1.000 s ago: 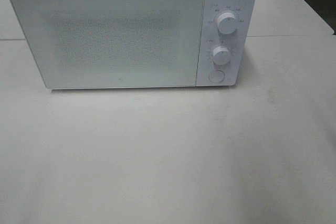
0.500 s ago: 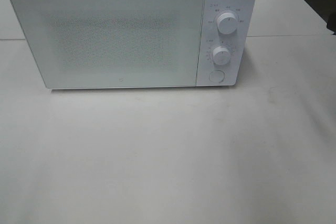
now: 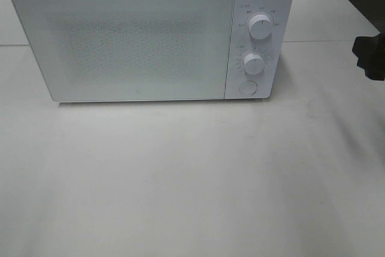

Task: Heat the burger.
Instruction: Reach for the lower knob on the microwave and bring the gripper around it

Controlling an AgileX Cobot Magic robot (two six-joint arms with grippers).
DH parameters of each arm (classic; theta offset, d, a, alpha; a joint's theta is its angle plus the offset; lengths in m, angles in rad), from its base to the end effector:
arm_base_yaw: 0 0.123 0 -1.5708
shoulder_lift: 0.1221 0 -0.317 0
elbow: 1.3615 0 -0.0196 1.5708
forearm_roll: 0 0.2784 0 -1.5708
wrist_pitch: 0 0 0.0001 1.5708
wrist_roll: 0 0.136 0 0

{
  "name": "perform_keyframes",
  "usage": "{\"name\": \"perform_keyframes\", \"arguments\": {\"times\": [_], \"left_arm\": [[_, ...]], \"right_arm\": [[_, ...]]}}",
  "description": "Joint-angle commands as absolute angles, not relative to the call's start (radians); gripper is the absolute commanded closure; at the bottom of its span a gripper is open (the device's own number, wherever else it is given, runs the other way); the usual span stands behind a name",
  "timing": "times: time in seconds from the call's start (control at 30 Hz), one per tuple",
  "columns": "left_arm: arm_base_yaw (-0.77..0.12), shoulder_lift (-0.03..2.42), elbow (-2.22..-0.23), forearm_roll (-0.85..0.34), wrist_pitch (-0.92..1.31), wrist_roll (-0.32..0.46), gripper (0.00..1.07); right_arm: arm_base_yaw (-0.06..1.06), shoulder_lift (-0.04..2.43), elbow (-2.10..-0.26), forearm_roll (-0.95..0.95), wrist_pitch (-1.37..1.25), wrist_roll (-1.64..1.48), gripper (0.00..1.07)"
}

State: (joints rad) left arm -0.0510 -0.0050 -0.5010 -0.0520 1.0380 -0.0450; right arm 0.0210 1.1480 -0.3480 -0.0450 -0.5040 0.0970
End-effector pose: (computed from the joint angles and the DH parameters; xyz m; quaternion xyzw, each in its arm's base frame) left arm 0.0273 -0.0075 0.2734 0.0033 0.8454 -0.0516 0.5317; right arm 0.2624 0.0085 0.2302 0.0074 0.7770 0.0332 0.6285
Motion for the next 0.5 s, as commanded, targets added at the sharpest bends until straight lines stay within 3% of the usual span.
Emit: {"name": "perform_keyframes", "arguments": {"times": [0.03, 0.23, 0.5], "left_arm": [[-0.055, -0.033, -0.500, -0.057, 1.031, -0.046, 0.06], [-0.055, -0.033, -0.500, -0.057, 1.031, -0.046, 0.06], [-0.055, -0.033, -0.500, -0.057, 1.031, -0.046, 0.06]], "right_arm": [[0.025, 1.187, -0.285, 0.000, -0.651, 0.024, 0.34], [0.153, 1.266, -0.215, 0.147, -0.806, -0.099, 0.34], [0.419, 1.403, -0.206, 0.426, -1.012, -0.281, 0.34]]}}
